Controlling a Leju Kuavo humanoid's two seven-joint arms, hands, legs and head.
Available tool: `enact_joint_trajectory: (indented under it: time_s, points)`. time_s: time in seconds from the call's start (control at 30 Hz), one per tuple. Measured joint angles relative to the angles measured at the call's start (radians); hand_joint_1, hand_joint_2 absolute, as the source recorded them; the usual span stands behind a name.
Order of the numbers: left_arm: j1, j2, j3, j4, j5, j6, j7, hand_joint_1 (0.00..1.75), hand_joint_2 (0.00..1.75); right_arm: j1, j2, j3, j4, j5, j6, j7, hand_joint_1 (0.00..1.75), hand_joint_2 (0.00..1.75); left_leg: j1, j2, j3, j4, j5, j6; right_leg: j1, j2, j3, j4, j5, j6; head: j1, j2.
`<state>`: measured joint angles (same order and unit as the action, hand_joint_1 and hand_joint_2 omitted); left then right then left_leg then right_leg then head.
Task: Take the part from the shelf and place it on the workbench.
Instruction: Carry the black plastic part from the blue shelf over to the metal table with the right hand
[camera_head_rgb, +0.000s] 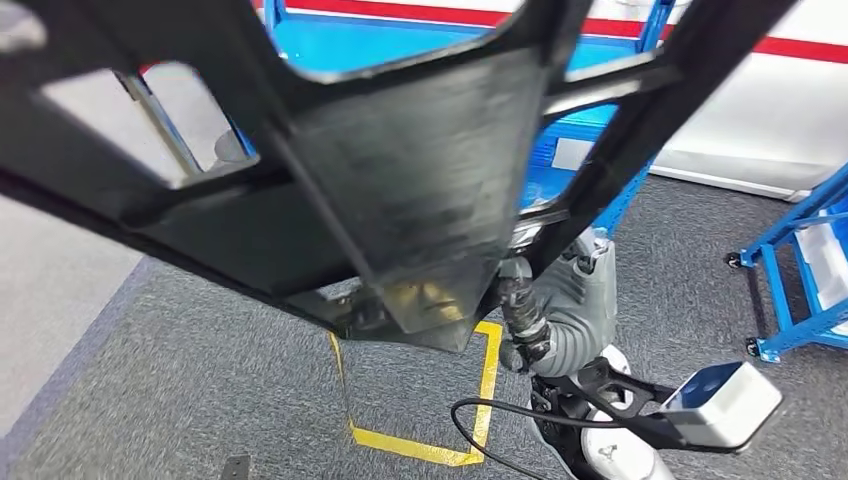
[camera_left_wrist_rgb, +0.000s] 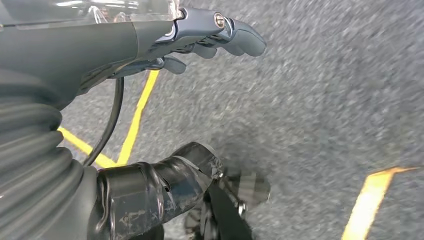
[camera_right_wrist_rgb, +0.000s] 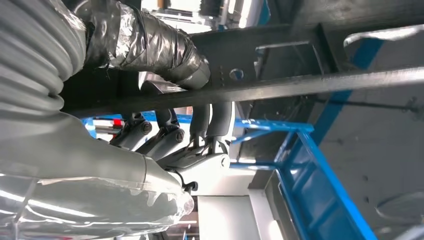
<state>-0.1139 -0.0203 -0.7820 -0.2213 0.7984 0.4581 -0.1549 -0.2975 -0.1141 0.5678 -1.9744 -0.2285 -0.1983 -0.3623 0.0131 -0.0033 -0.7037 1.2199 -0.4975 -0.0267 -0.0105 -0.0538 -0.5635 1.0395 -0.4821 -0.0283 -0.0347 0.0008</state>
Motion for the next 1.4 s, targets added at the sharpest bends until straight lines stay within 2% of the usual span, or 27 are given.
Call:
enact_joint_trajectory:
  time_s: [0.07,0.1,0.13,0.2,0.23,0.3,0.33,0.4,0.43,0.47,0.5,0.57,0.63,0.7,0.73,0.8,0.87,0.93,0.97,1.0,1.03,1.1,1.17,1.23,1.3,1.37,1.4]
  points:
    - [0.0,0.003,0.0,0.0,-0.011,-0.017,0.009,0.0,1.75,0.007,0.0,0.003,0.001,0.026,-0.015,-0.002,1.75,1.75,-0.007,0.029,0.087,-0.126,0.03,0.014,0.003,-0.016,-0.001,0.0,0.002,0.003,0.0,0.0]
    - [-0.001,0.004,0.0,0.0,-0.015,-0.021,0.007,0.0,1.75,0.012,0.0,0.003,0.0,0.032,-0.02,-0.002,1.75,1.75,-0.015,0.044,0.114,-0.169,0.037,0.024,0.004,-0.025,0.0,0.0,0.003,0.006,0.001,0.0]
    - [-0.002,0.005,-0.001,0.0,-0.018,-0.023,0.003,0.0,1.75,0.017,0.0,0.003,-0.002,0.033,-0.023,-0.003,1.75,1.75,-0.021,0.055,0.126,-0.194,0.036,0.034,0.005,-0.034,0.001,-0.001,0.005,0.01,-0.001,0.0]
    - [-0.002,0.007,-0.001,0.0,-0.022,-0.024,-0.008,0.0,1.75,0.028,-0.001,0.003,-0.007,0.029,-0.026,-0.002,1.75,1.75,-0.027,0.048,0.127,-0.208,0.043,0.051,0.007,-0.051,0.003,-0.006,0.007,0.022,-0.002,0.0]
    - [0.0,0.007,-0.002,0.0,-0.023,-0.024,-0.011,0.0,1.75,0.031,-0.001,0.003,-0.009,0.026,-0.026,-0.002,1.75,1.75,-0.025,0.041,0.131,-0.219,0.047,0.057,0.006,-0.044,0.004,-0.005,0.005,0.028,-0.003,0.0]
    - [0.003,0.006,-0.004,0.0,-0.028,-0.022,-0.017,0.0,1.75,0.036,-0.005,0.003,-0.017,0.024,-0.021,0.004,1.75,1.75,-0.017,0.026,0.139,-0.239,0.06,0.067,0.005,-0.001,-0.014,0.038,-0.028,0.039,0.001,0.0]
    - [0.003,0.006,-0.005,0.0,-0.033,-0.02,-0.021,0.0,1.75,0.039,-0.009,0.003,-0.022,0.024,-0.019,0.011,1.75,1.75,-0.015,0.019,0.138,-0.244,0.064,0.07,0.002,0.026,-0.037,0.09,-0.058,0.042,0.004,0.0]
    - [0.001,0.004,-0.01,0.0,-0.044,-0.015,-0.029,0.0,1.75,0.048,-0.021,0.003,-0.031,0.031,-0.015,0.029,1.75,1.75,-0.013,-0.001,0.132,-0.243,0.068,0.076,-0.002,0.048,-0.094,0.212,-0.113,0.047,0.006,0.0]
    - [0.0,0.003,-0.014,0.0,-0.049,-0.014,-0.032,0.0,1.75,0.053,-0.027,0.003,-0.034,0.038,-0.015,0.039,1.75,1.75,-0.012,-0.014,0.129,-0.24,0.069,0.076,-0.004,0.05,-0.11,0.245,-0.119,0.05,0.007,0.0]
    - [0.001,0.001,-0.018,0.0,-0.053,-0.014,-0.035,0.0,1.75,0.056,-0.031,0.003,-0.038,0.045,-0.015,0.046,1.75,1.75,-0.011,-0.028,0.126,-0.235,0.068,0.075,-0.006,0.051,-0.109,0.244,-0.105,0.053,0.007,0.0]
    - [0.001,-0.002,-0.021,0.0,-0.058,-0.014,-0.036,0.0,1.75,0.058,-0.035,0.003,-0.043,0.051,-0.016,0.052,1.75,1.75,-0.009,-0.042,0.122,-0.227,0.066,0.072,-0.01,0.055,-0.09,0.205,-0.074,0.056,0.007,0.0]
    - [-0.001,-0.006,-0.026,0.0,-0.063,-0.014,-0.04,0.0,1.75,0.06,-0.041,0.003,-0.055,0.059,-0.018,0.058,1.75,1.75,-0.006,-0.068,0.112,-0.203,0.058,0.061,-0.018,0.087,-0.033,0.085,-0.017,0.06,0.008,0.0]
    - [-0.007,-0.009,-0.031,0.0,-0.067,-0.014,-0.046,0.0,1.75,0.066,-0.047,0.003,-0.069,0.066,-0.023,0.061,1.75,1.75,-0.004,-0.09,0.094,-0.183,0.054,0.047,-0.021,0.116,-0.008,0.023,-0.005,0.057,0.009,0.0]
    - [-0.013,-0.012,-0.037,0.0,-0.073,-0.021,-0.048,0.0,1.75,0.071,-0.05,0.003,-0.083,0.079,-0.031,0.068,1.75,1.75,0.0,-0.109,0.081,-0.179,0.06,0.036,-0.018,0.11,-0.008,0.02,-0.008,0.047,0.009,0.0]
    - [-0.015,-0.014,-0.041,0.0,-0.077,-0.028,-0.044,0.0,1.75,0.071,-0.051,0.003,-0.089,0.087,-0.035,0.072,1.75,1.75,0.001,-0.104,0.076,-0.178,0.06,0.03,-0.018,0.1,-0.008,0.017,-0.005,0.041,0.01,0.0]
    - [-0.025,-0.02,-0.048,0.0,-0.089,-0.044,-0.021,0.0,1.75,0.071,-0.051,0.003,-0.101,0.097,-0.04,0.078,1.75,1.75,0.0,-0.064,0.054,-0.139,0.036,0.021,-0.021,0.079,-0.005,0.011,0.0,0.029,0.002,0.0]
    - [-0.039,-0.028,-0.061,0.0,-0.116,-0.057,0.013,0.0,1.75,0.074,-0.052,0.003,-0.111,0.092,-0.041,0.078,1.75,1.75,0.001,-0.019,0.0,-0.031,-0.017,0.013,-0.02,0.054,-0.005,0.008,0.001,0.022,-0.006,0.0]
    - [-0.048,-0.035,-0.08,0.0,-0.142,-0.061,0.041,0.0,1.75,0.079,-0.052,0.003,-0.114,0.081,-0.038,0.072,1.75,1.75,0.004,-0.006,-0.05,0.069,-0.047,0.008,-0.018,0.028,-0.005,0.009,0.0,0.021,-0.006,0.0]
    - [-0.05,-0.037,-0.089,0.0,-0.149,-0.062,0.049,0.0,1.75,0.081,-0.052,0.003,-0.115,0.077,-0.037,0.069,1.75,1.75,0.005,-0.002,-0.052,0.073,-0.038,0.008,-0.018,0.017,-0.005,0.009,-0.001,0.021,-0.006,0.0]
    - [-0.051,-0.038,-0.097,0.0,-0.153,-0.062,0.054,0.0,1.75,0.082,-0.052,0.003,-0.115,0.074,-0.036,0.066,1.75,1.75,0.005,0.002,-0.036,0.042,-0.012,0.009,-0.017,0.006,-0.003,0.009,-0.002,0.021,-0.006,0.0]
    - [-0.052,-0.039,-0.102,0.0,-0.155,-0.061,0.057,0.0,1.75,0.082,-0.052,0.002,-0.115,0.074,-0.036,0.065,1.75,1.75,0.005,0.012,-0.004,-0.019,0.023,0.012,-0.017,-0.003,0.0,0.009,-0.004,0.023,-0.006,0.0]
    - [-0.057,-0.039,-0.113,0.0,-0.155,-0.057,0.058,0.0,1.75,0.082,-0.052,0.002,-0.116,0.085,-0.038,0.064,1.75,1.75,-0.006,0.048,0.057,-0.138,0.062,0.023,-0.014,-0.021,0.006,0.007,-0.009,0.03,-0.006,0.0]
    - [-0.064,-0.038,-0.122,0.0,-0.152,-0.048,0.057,0.0,1.75,0.082,-0.052,0.003,-0.116,0.105,-0.045,0.064,1.75,1.75,-0.017,0.061,0.075,-0.181,0.062,0.036,-0.01,-0.04,0.01,0.004,-0.011,0.04,-0.005,0.0]
    - [-0.064,-0.036,-0.125,0.0,-0.144,-0.039,0.047,0.0,1.75,0.082,-0.052,0.002,-0.116,0.106,-0.049,0.061,1.75,1.75,-0.016,0.039,0.075,-0.189,0.066,0.049,-0.008,-0.053,0.015,-0.001,-0.014,0.052,-0.004,0.0]
    - [-0.059,-0.034,-0.125,0.0,-0.134,-0.034,0.027,0.0,1.75,0.082,-0.054,0.0,-0.117,0.082,-0.044,0.052,1.75,1.75,-0.011,0.018,0.081,-0.202,0.073,0.062,-0.011,-0.017,0.007,0.025,-0.037,0.061,-0.002,0.0]
    - [-0.059,-0.034,-0.125,0.0,-0.124,-0.035,0.006,0.0,1.75,0.084,-0.056,-0.003,-0.116,0.057,-0.034,0.041,1.75,1.75,-0.01,-0.002,0.084,-0.208,0.076,0.071,-0.012,0.034,-0.041,0.128,-0.093,0.062,0.002,0.0]
    - [-0.06,-0.034,-0.125,0.0,-0.119,-0.035,-0.001,0.0,1.75,0.085,-0.056,-0.004,-0.114,0.049,-0.03,0.035,1.75,1.75,-0.011,-0.013,0.084,-0.207,0.076,0.074,-0.01,0.045,-0.074,0.193,-0.119,0.061,0.003,0.0]
